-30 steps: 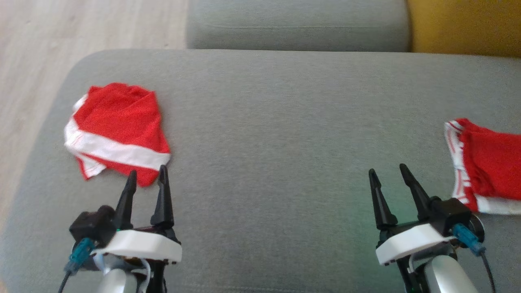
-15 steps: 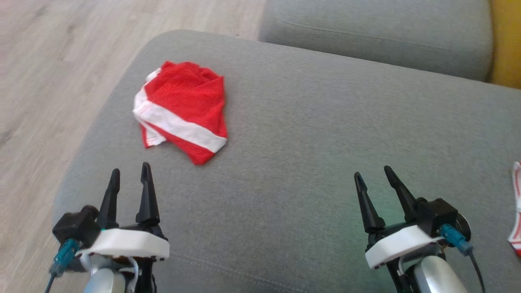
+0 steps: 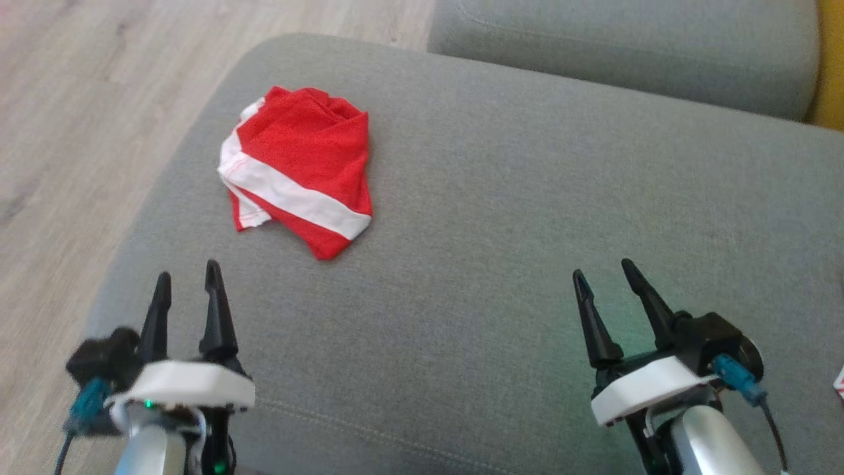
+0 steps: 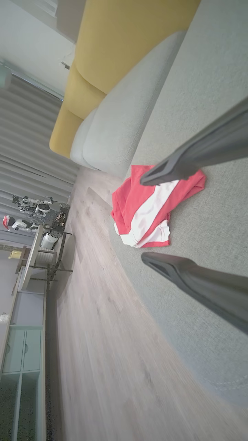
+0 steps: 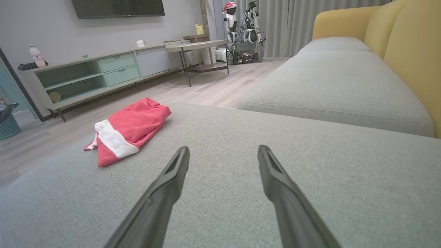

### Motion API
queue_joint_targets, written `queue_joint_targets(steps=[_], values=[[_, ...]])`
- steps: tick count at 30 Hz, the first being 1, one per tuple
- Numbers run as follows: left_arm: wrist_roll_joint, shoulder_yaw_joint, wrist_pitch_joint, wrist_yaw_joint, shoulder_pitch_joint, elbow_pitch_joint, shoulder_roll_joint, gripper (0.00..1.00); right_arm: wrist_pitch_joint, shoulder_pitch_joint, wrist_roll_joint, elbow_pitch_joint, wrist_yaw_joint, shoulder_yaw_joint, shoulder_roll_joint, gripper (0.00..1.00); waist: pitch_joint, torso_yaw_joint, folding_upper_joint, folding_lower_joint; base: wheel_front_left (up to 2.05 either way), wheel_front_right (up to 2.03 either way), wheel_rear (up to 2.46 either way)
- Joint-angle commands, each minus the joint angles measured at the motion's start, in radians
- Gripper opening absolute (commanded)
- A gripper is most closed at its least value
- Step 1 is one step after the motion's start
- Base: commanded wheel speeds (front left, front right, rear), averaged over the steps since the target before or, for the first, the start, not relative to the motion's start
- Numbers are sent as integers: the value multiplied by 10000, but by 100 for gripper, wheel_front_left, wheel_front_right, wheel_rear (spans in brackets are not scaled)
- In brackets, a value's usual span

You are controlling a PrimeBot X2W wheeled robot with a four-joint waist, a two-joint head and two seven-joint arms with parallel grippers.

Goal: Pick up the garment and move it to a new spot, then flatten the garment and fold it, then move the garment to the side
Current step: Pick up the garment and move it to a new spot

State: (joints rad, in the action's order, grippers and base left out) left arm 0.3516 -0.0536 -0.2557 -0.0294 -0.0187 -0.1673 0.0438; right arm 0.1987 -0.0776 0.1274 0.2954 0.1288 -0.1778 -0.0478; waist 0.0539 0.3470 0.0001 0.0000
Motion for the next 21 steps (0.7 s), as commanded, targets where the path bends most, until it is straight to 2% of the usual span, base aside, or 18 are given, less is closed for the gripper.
queue_joint_targets(steps=[1,4,7,17,21], values=[[-292,469,-61,153,-1002,-9,81,100,-68,-508,-114,-445,19,-111,-24,100,276,-225,-1,0,0,0,0],[-433,601,-61,232,-1519,-641,219,100,-156,-597,-226,-593,19,-38,-24,100,540,-415,-1,0,0,0,0],[-516,677,259,383,-2971,-1979,734,100,-351,-785,-488,-985,19,208,-24,100,1116,-778,-1,0,0,0,0],[-658,406,2669,948,-6388,-5263,2314,100,-837,-1243,-950,-2222,19,699,-63,100,2622,-1811,-1,0,0,0,0],[-908,103,3237,1090,-7269,-6430,2784,100,-880,-1319,-936,-2546,19,660,-95,100,3000,-2149,-1,0,0,0,0]])
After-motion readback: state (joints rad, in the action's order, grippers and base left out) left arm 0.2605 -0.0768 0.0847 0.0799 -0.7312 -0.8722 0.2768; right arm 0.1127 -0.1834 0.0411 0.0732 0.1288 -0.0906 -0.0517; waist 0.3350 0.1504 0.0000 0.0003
